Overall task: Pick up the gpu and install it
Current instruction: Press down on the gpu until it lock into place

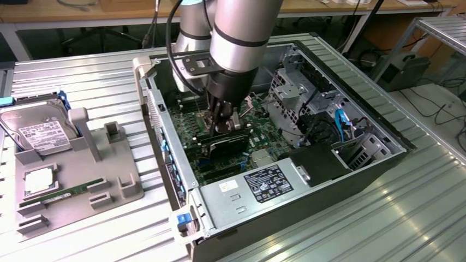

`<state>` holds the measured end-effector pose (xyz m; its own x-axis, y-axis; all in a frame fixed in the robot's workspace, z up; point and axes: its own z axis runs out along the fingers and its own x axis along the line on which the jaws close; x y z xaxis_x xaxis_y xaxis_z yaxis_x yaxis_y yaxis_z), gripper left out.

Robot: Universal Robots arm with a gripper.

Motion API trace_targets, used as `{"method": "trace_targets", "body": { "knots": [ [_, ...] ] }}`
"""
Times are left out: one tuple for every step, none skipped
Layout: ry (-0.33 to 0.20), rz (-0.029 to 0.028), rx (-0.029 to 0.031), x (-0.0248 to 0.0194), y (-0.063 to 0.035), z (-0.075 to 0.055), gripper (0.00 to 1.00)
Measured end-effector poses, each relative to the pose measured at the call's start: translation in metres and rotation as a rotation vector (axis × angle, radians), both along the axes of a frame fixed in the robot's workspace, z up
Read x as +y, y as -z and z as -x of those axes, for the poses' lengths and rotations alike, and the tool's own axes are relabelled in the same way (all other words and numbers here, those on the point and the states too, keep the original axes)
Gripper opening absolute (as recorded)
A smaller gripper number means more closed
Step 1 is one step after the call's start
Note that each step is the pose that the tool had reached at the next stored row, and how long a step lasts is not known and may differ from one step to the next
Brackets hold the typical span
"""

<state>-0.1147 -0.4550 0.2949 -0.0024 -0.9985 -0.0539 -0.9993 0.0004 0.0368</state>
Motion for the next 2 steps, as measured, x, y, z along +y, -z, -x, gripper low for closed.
{"method": "trace_targets", "body": {
  "knots": [
    [0.000, 0.0001, 0.0000, 0.0000, 0.0000, 0.0000, 0.11],
    [0.000, 0.0001, 0.0001, 0.0000, -0.0001, 0.0000, 0.11]
  ]
}}
